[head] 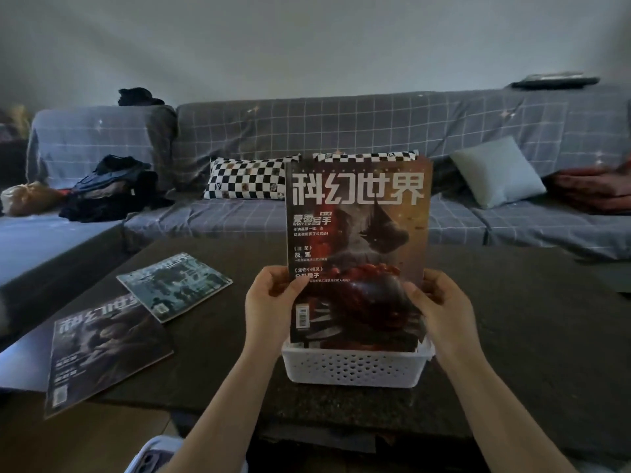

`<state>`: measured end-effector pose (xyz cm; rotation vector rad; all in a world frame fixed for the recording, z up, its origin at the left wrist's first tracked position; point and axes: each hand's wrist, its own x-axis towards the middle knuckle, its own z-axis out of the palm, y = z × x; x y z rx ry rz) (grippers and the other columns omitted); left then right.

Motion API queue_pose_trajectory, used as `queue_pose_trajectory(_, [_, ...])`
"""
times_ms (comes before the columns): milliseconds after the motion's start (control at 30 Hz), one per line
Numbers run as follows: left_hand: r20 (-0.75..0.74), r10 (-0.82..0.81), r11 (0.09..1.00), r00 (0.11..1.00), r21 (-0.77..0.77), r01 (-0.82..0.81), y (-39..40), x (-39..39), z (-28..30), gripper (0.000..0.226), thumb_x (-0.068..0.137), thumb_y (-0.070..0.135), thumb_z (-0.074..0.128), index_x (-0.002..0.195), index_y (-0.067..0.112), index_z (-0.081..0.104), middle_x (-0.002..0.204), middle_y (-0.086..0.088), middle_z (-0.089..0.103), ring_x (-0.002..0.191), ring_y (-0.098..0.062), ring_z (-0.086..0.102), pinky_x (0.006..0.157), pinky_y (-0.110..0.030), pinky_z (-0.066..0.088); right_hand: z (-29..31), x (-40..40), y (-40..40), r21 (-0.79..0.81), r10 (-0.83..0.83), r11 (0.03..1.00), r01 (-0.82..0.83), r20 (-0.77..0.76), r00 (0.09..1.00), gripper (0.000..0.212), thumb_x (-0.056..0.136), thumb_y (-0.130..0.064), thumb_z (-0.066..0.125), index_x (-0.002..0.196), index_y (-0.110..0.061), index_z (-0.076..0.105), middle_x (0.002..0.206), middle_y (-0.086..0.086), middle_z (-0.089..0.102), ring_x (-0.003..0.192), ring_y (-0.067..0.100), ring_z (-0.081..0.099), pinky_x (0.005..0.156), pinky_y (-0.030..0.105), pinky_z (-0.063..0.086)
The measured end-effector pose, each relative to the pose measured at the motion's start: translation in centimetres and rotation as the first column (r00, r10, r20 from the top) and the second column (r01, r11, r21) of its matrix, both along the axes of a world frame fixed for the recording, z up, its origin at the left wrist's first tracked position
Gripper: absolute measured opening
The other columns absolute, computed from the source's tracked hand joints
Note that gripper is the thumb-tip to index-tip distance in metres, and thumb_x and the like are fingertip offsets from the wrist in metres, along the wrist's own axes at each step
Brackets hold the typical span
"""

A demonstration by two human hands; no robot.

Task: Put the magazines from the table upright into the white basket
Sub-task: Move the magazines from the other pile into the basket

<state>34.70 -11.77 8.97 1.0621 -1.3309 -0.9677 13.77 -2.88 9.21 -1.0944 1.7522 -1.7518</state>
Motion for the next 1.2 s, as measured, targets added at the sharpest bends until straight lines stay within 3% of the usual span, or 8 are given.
queue_pose_trajectory(267, [0.239, 0.124, 0.991, 0.963, -0.083, -0.107, 0.1, -1.5, -2.9, 0.025, 0.073, 0.026, 0.08, 0.081, 0.032, 0.058, 0.077, 0.009, 0.067, 0.068, 0.004, 0.062, 0.054, -0.008, 0.046, -2.9, -2.1, -0.6, 0.182, -0.036, 0.981, 0.062, -0.141, 0.989, 0.013, 0.086, -0.019, 0.065, 0.095, -0.027, 0.06, 0.085, -0.013, 0.065, 0.081, 0.009, 0.062, 0.06, 0.021, 0.044])
queue_pose_trajectory(400, [0.348, 0.173, 0.985, 0.921, -0.081, -0.155, 0.5, -1.2, -4.3, 0.03, 0.068, 0.024, 0.084, 0.074, 0.027, 0.055, 0.075, 0.009, 0.063, 0.065, -0.005, 0.059, 0.053, -0.014, 0.042, -4.2, -1.9, -0.1, 0.259, -0.049, 0.958, 0.122, -0.27, 0.962, 0.015, 0.083, -0.021, 0.069, 0.095, -0.026, 0.06, 0.087, -0.01, 0.062, 0.074, 0.003, 0.054, 0.057, 0.013, 0.037])
queue_pose_trajectory(633, [0.431, 0.161, 0.987, 0.888, -0.095, -0.133, 0.7, -1.0, -4.7, 0.033, 0.067, 0.022, 0.085, 0.075, 0.026, 0.053, 0.076, 0.007, 0.062, 0.068, -0.006, 0.06, 0.059, -0.019, 0.046, -4.9, -0.9, 0.3, 0.185, -0.13, 0.965, 0.188, -0.288, 0.949, 0.034, 0.073, -0.016, 0.079, 0.096, -0.027, 0.056, 0.082, -0.015, 0.062, 0.075, 0.001, 0.058, 0.062, 0.015, 0.043])
queue_pose_trajectory(800, [0.429, 0.147, 0.989, 0.891, -0.089, -0.12, 0.4, -0.6, -4.7, 0.028, 0.07, 0.021, 0.083, 0.073, 0.024, 0.055, 0.079, 0.005, 0.065, 0.072, -0.007, 0.062, 0.06, -0.016, 0.044, -5.1, -0.6, 0.2, 0.153, -0.157, 0.966, 0.211, -0.3, 0.941, 0.045, 0.074, -0.013, 0.077, 0.112, -0.019, 0.053, 0.097, -0.003, 0.065, 0.085, 0.013, 0.063, 0.069, 0.022, 0.048])
queue_pose_trajectory(867, [0.443, 0.149, 0.988, 0.884, -0.108, -0.112, 0.4, -0.7, -4.8, 0.027, 0.073, 0.024, 0.081, 0.083, 0.023, 0.056, 0.092, 0.003, 0.065, 0.078, -0.006, 0.061, 0.063, -0.014, 0.043, -5.2, -0.5, 0.2, 0.151, -0.166, 0.962, 0.229, -0.348, 0.923, 0.053, 0.075, -0.012, 0.077, 0.121, -0.016, 0.051, 0.115, 0.003, 0.059, 0.098, 0.017, 0.06, 0.079, 0.026, 0.05])
queue_pose_trajectory(933, [0.459, 0.117, 0.992, 0.881, -0.103, -0.078, 0.4, -0.9, -4.7, 0.041, 0.078, 0.027, 0.076, 0.113, 0.02, 0.056, 0.112, 0.003, 0.063, 0.096, -0.009, 0.061, 0.074, -0.016, 0.045, -5.0, -0.4, 0.0, 0.143, -0.142, 0.968, 0.207, -0.372, 0.917, 0.061, 0.078, -0.012, 0.074, 0.132, -0.015, 0.046, 0.129, 0.002, 0.052, 0.111, 0.015, 0.054, 0.087, 0.024, 0.044])
queue_pose_trajectory(1000, [0.473, 0.018, 0.996, 0.881, -0.086, 0.026, 0.5, -1.2, -4.6, 0.06, 0.087, 0.027, 0.067, 0.14, 0.023, 0.04, 0.125, 0.005, 0.059, 0.107, -0.008, 0.059, 0.08, -0.014, 0.045, -4.8, -0.1, -0.3, 0.151, -0.075, 0.978, 0.143, -0.385, 0.92, 0.065, 0.083, -0.014, 0.068, 0.141, -0.018, 0.038, 0.127, -0.004, 0.055, 0.109, 0.006, 0.051, 0.086, 0.018, 0.04])
queue_pose_trajectory(1200, [0.541, -0.06, 0.994, 0.839, -0.046, 0.1, 0.3, -1.8, -4.7, 0.058, 0.097, 0.034, 0.048, 0.149, 0.028, 0.024, 0.122, 0.008, 0.062, 0.083, 0.01, 0.053, 0.062, -0.003, 0.04, -4.9, 0.3, -0.9, 0.176, -0.072, 0.973, 0.15, -0.387, 0.919, 0.06, 0.089, -0.023, 0.061, 0.143, -0.017, 0.036, 0.115, -0.002, 0.066, 0.1, 0.014, 0.062, 0.078, 0.018, 0.045])
